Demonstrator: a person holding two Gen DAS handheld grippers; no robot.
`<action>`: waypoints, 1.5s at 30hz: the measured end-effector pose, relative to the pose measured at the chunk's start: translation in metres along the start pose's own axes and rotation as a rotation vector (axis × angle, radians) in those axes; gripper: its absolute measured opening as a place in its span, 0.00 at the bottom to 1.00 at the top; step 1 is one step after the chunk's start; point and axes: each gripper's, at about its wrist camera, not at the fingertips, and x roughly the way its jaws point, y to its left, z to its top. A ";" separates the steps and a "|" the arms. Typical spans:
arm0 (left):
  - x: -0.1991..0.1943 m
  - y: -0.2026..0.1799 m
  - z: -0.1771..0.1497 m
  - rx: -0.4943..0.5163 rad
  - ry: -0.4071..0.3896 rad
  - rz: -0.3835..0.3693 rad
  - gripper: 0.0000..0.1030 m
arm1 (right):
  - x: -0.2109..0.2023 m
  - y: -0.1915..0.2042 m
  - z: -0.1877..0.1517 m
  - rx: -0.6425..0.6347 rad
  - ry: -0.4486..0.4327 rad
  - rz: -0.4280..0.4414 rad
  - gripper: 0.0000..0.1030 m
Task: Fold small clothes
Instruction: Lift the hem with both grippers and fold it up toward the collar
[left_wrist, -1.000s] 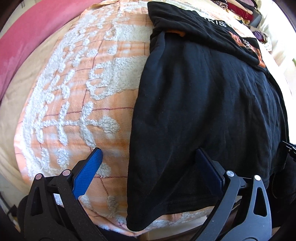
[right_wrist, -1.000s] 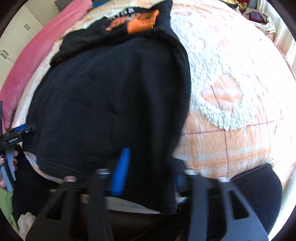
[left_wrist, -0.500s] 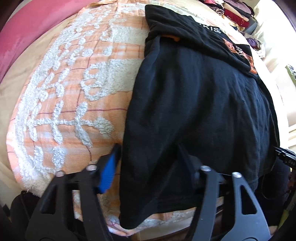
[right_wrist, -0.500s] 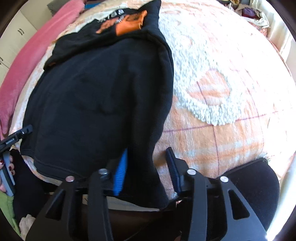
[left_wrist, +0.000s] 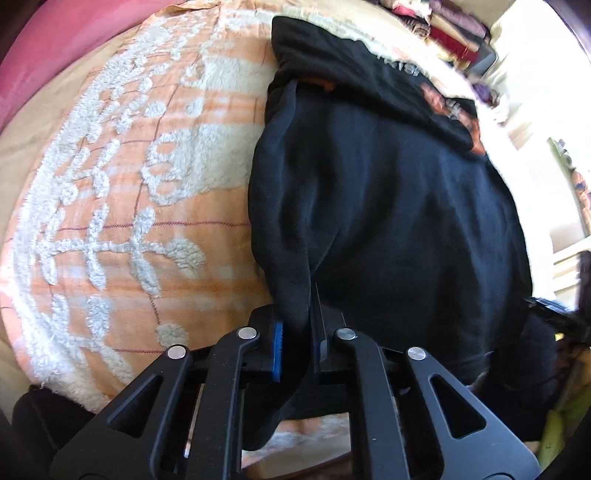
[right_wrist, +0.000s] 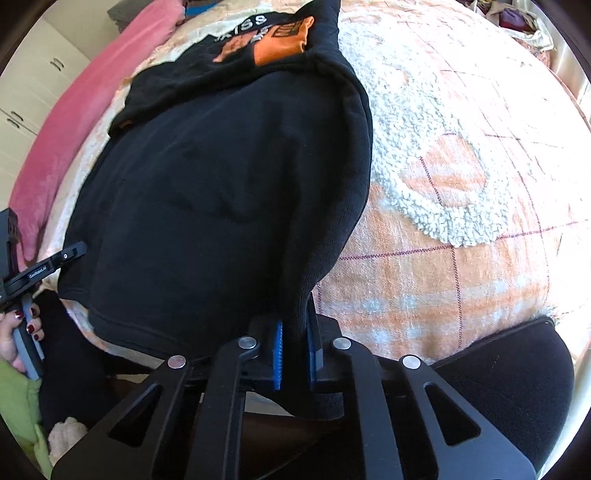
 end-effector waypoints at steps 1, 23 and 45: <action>-0.003 0.001 0.001 -0.001 -0.007 -0.009 0.04 | -0.005 -0.003 0.001 0.015 -0.015 0.024 0.08; -0.055 0.015 0.088 -0.116 -0.191 -0.165 0.03 | -0.083 -0.023 0.094 0.055 -0.350 0.194 0.08; 0.016 0.022 0.200 -0.133 -0.246 -0.145 0.04 | -0.012 -0.019 0.215 -0.014 -0.353 0.003 0.08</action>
